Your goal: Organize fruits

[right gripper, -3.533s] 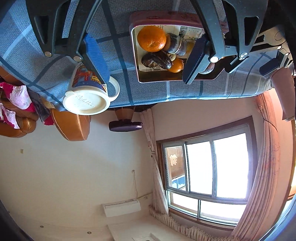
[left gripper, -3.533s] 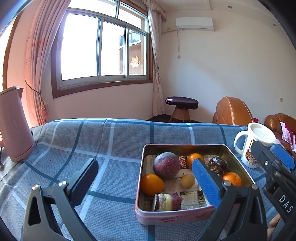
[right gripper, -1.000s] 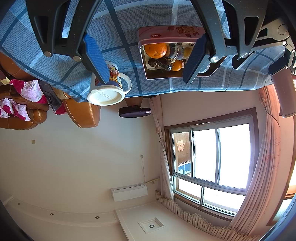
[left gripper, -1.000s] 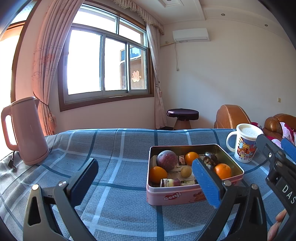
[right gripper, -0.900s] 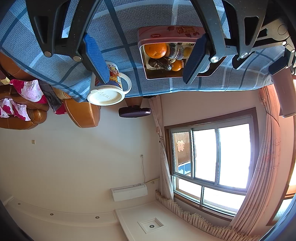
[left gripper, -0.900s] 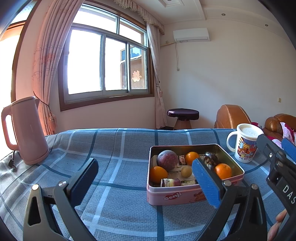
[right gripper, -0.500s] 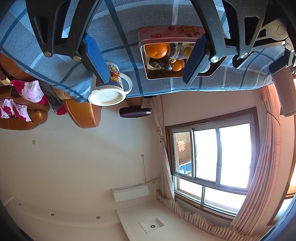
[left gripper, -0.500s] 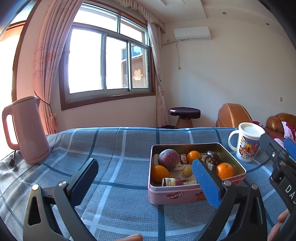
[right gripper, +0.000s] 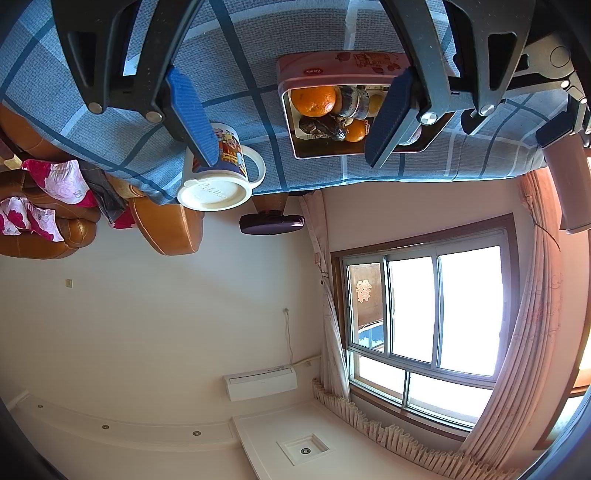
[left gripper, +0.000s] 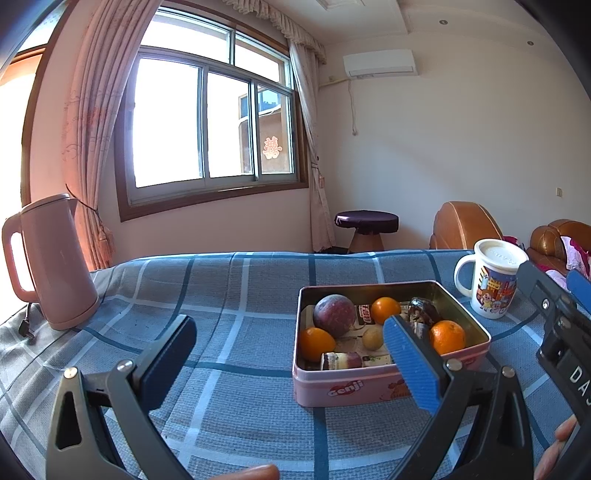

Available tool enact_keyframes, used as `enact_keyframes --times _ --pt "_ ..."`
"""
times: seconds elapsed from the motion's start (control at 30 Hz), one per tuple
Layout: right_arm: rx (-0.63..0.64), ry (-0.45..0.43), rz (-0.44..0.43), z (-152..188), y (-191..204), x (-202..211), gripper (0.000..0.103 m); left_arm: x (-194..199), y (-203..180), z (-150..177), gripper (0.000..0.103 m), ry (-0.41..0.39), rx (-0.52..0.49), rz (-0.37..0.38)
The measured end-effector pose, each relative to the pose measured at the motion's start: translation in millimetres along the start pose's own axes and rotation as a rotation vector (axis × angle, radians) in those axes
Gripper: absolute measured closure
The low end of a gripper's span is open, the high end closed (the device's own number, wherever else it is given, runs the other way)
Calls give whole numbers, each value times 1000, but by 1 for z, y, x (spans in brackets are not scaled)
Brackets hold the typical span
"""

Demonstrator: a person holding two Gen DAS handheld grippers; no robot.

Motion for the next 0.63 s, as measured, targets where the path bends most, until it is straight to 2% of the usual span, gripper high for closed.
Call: enact_keyframes --times 0.37,0.47,0.57,0.63 --pt "-1 9 5 1 1 -1 20 -6 0 1 0 34 21 21" --pt "-6 16 27 1 -1 -4 20 -4 -1 1 0 27 16 50" --pt "-28 25 115 0 -10 -6 20 -3 -3 1 0 19 12 57" --pt "-23 71 241 2 -20 -14 17 -5 -2 1 0 29 21 58"
Point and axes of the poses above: each gripper's, at about its wrist camera, not at the fingertips, and x roughly against the way its jaws point, y to its left, z to its underside, the point moved 1 cm from there along -x, roughly the way its jaws point, and after that the axes turned 4 degrees about -x, right-handed, at the moved point
